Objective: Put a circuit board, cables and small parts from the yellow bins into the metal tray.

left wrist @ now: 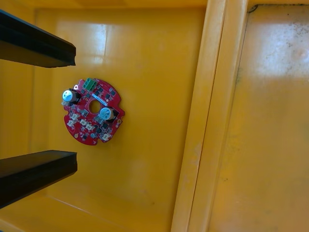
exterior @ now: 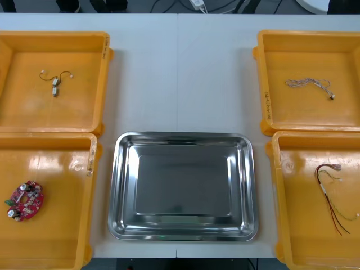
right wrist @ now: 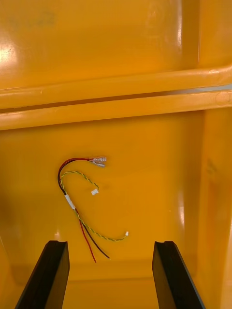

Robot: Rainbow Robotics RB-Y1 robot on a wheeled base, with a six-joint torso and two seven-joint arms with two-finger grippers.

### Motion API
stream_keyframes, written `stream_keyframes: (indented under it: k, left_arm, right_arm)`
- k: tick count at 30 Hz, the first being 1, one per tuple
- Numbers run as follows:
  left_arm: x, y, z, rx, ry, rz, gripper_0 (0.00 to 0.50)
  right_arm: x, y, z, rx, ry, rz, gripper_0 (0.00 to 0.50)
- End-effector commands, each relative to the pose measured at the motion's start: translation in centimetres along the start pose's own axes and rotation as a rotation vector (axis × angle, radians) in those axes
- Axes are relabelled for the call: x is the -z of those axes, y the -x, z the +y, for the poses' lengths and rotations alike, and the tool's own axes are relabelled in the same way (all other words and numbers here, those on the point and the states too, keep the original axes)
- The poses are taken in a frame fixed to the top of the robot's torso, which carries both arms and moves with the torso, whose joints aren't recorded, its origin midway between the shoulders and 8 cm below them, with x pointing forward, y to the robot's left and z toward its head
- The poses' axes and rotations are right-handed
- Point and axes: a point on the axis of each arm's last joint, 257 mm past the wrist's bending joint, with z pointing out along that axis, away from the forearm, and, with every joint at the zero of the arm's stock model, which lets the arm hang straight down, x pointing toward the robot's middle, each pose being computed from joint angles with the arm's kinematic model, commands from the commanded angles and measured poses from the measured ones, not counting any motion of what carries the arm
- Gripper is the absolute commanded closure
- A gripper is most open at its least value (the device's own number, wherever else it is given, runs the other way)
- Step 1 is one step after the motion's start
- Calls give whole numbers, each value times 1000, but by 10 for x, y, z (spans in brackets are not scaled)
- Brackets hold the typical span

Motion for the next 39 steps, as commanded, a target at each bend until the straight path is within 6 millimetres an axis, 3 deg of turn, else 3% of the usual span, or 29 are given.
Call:
stream_keyframes:
  k: [1,13,14,21,29,39]
  left_arm:
    - [5,-3,5,-75,15,-16,0]
    - [5,-3,5,-75,15,-16,0]
    - [-5,-16,6,-67,9,26,0]
    - [0,-9,14,-63,43,28,0]
    - [-6,-20,20,174,65,54,0]
    - [-19,-53,33,540,114,116,0]
  right_arm:
    - [7,0,0,37,5,-23,0]
    - [-2,-9,6,31,27,-2,0]
    - [-3,-6,10,20,48,-18,0]
    - [-4,-6,15,58,26,-18,0]
    - [-17,-11,23,98,26,0,0]
    - [-43,-2,47,203,42,-43,0]
